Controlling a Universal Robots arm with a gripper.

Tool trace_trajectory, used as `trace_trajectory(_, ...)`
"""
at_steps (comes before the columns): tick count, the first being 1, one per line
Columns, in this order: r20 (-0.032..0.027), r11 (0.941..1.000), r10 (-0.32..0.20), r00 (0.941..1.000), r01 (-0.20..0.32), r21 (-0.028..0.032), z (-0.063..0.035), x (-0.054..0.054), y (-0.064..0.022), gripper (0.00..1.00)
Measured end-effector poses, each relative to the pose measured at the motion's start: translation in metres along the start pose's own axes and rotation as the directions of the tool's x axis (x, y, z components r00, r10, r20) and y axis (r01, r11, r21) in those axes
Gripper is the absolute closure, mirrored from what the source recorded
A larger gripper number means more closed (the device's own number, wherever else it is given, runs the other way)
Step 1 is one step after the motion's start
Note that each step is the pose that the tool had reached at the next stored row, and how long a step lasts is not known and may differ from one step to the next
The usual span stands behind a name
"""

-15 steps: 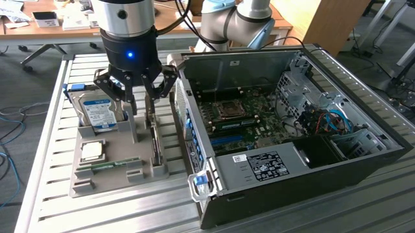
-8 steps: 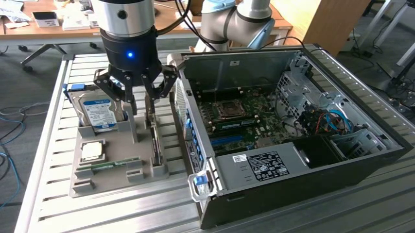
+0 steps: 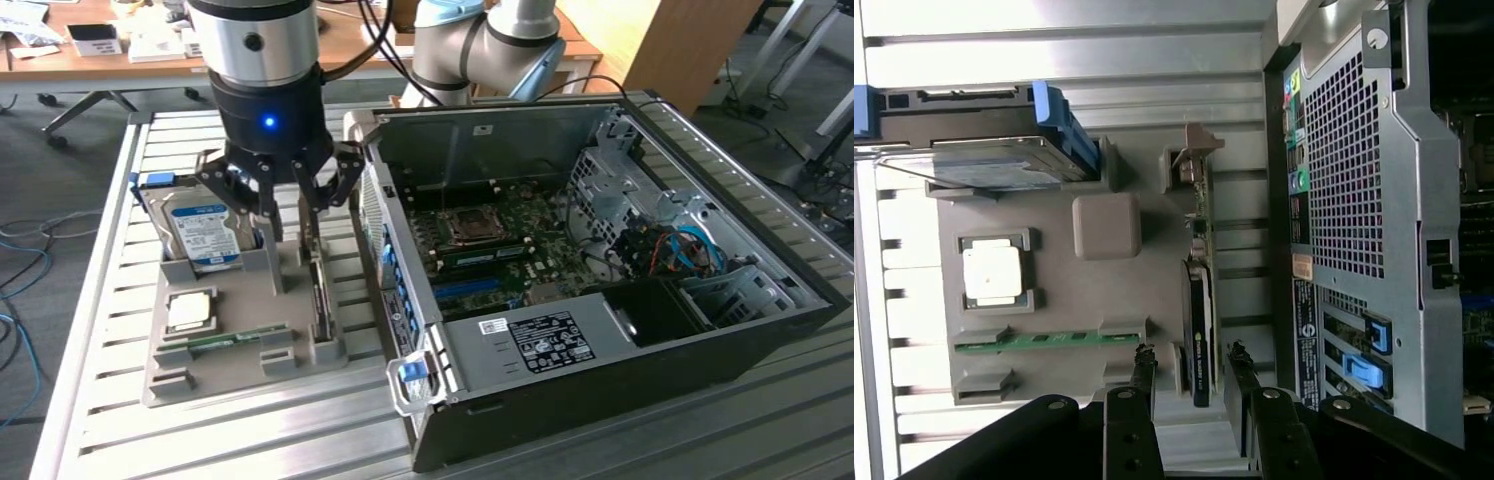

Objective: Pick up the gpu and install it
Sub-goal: 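Pick up the gpu and move the gpu toward the slot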

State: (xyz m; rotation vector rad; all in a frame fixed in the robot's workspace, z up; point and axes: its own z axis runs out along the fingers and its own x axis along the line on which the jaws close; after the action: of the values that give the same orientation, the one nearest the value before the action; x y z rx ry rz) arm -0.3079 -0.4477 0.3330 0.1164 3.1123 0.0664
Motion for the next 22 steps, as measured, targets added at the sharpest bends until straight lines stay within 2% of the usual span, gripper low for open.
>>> trace_trajectory(22, 0.0, 1.0, 0.0, 1.0, 0.0, 0.0, 0.0067, 0.0002, -0.0003, 0.58)
